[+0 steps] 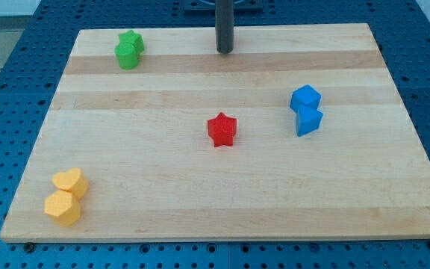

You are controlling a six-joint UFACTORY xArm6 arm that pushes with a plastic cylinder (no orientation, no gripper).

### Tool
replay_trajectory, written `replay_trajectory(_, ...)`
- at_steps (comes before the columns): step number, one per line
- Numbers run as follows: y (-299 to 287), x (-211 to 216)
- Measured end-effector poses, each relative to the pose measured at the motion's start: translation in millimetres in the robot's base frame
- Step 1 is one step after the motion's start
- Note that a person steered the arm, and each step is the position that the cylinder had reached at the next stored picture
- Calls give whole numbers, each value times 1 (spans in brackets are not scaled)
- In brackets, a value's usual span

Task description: Touch the red star with your arm

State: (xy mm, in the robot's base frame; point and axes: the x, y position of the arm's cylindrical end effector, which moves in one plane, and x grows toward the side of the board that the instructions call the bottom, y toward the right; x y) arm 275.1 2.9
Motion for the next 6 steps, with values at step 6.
replay_trajectory(6, -63, 136)
